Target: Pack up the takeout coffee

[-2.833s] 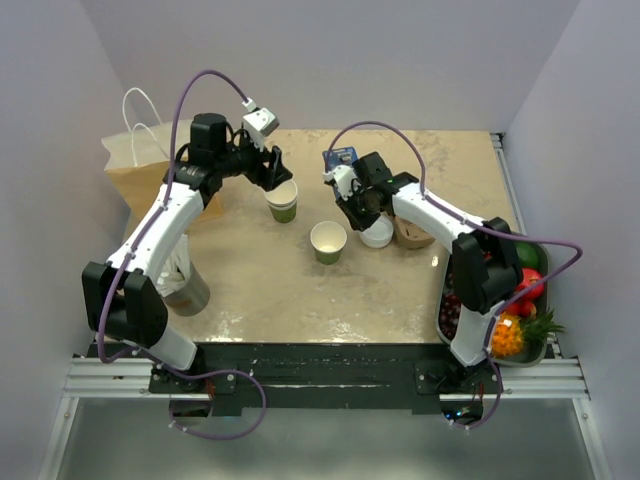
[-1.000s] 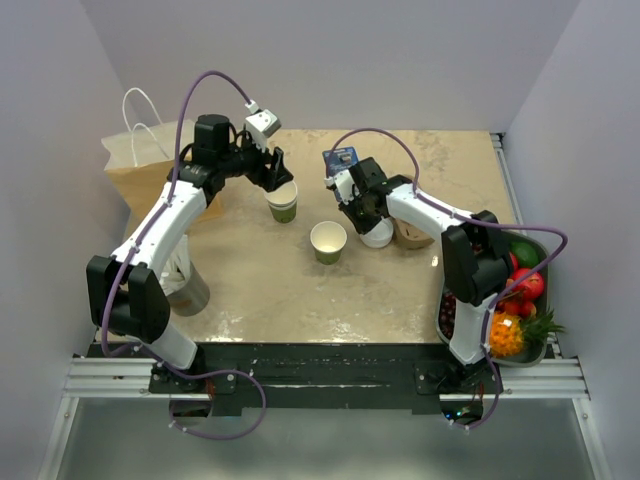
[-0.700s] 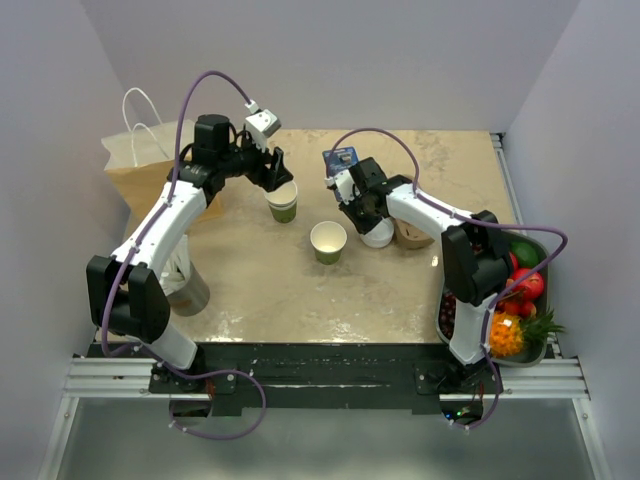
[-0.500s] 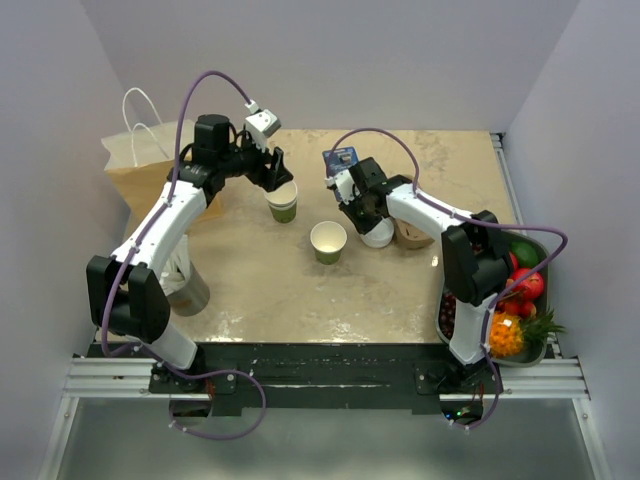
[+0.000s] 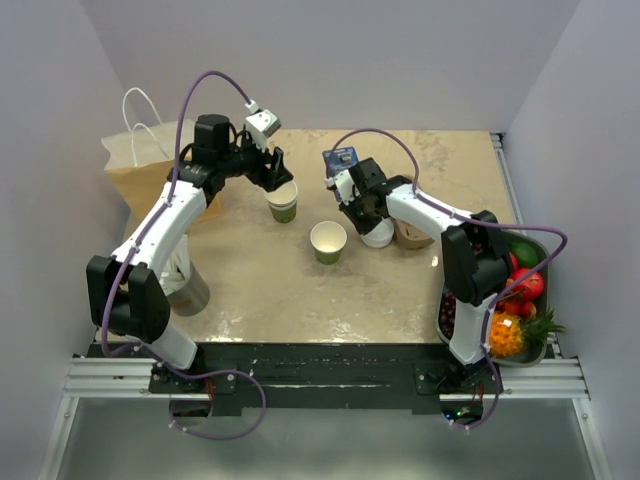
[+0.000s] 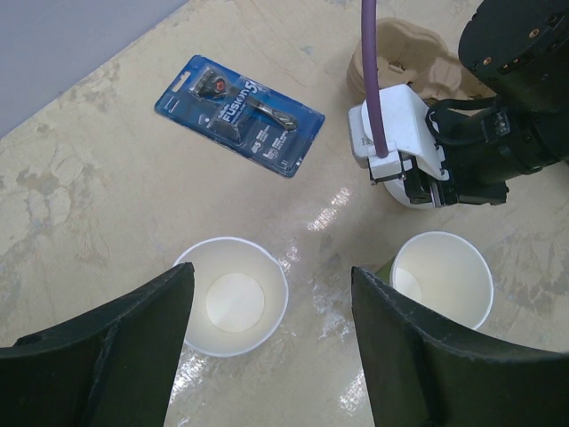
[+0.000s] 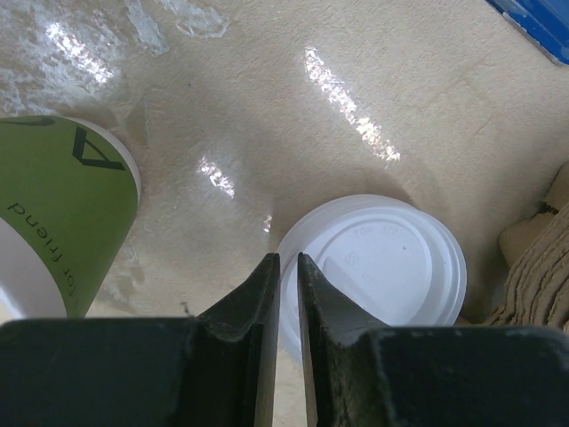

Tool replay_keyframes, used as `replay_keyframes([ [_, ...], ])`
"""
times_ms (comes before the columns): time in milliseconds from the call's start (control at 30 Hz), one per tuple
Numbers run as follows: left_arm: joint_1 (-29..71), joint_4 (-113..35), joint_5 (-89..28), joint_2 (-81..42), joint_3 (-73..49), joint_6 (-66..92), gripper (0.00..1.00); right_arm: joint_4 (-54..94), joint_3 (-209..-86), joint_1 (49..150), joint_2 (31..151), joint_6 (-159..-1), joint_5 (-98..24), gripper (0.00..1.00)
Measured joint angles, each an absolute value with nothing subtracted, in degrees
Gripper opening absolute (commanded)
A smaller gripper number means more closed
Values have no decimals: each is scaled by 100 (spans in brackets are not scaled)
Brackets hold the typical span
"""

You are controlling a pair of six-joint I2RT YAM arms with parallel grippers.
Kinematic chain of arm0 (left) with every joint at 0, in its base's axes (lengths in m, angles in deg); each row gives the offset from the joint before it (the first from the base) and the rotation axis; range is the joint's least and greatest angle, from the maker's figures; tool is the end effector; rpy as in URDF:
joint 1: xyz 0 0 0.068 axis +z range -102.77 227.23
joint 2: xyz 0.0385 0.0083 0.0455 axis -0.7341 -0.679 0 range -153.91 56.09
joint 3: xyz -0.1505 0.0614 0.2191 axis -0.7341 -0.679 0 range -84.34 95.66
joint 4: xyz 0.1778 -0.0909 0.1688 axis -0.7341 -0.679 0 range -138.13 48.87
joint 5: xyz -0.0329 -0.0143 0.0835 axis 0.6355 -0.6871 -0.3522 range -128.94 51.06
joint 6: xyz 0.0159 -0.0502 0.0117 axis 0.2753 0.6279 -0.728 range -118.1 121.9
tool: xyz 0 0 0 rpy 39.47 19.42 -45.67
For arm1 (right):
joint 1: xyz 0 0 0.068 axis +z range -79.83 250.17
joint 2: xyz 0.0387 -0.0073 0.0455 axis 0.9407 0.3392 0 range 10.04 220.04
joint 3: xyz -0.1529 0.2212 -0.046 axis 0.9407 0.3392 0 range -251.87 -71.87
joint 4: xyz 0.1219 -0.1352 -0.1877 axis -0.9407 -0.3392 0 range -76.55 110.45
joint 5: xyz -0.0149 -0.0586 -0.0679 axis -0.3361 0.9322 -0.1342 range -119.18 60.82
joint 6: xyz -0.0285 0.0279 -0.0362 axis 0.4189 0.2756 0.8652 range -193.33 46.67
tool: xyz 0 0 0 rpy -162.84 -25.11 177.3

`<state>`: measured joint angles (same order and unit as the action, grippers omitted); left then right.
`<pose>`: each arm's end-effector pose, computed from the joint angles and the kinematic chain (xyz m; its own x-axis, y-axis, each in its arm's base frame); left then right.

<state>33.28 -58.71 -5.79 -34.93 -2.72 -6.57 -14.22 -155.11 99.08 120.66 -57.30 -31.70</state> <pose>0.3533 -0.1078 0.3495 -0.3361 0.2105 -0.9180 0.7322 0.6714 -0.1141 0.3577 0.1994 0.2044 -0.6049 -0.6492 -0.4611 -0.6951 0.7130 -0.0921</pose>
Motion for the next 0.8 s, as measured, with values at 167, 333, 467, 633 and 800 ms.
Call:
replay_keyframes([
  [167, 3328, -5871, -581, -3493, -272, -657, 76, -1427, -15511, 9912, 12066, -5728, -3172, 0],
  [333, 3328, -5869, -601, -3493, -272, -657, 76, -1486, -15522, 9917, 12066, -5723, -3175, 0],
  [467, 3328, -5869, -616, -3493, -272, -657, 76, -1591, -15629, 9917, 12064, -5717, -3197, 0],
  [633, 3328, -5871, -616, -3493, -272, -657, 75, -1855, -15887, 9908, 11903, -5667, -3371, 0],
  [800, 3328, -5871, -612, -3506, -272, -662, 75, -2185, -16252, 9827, 11623, -5660, -3734, 0],
])
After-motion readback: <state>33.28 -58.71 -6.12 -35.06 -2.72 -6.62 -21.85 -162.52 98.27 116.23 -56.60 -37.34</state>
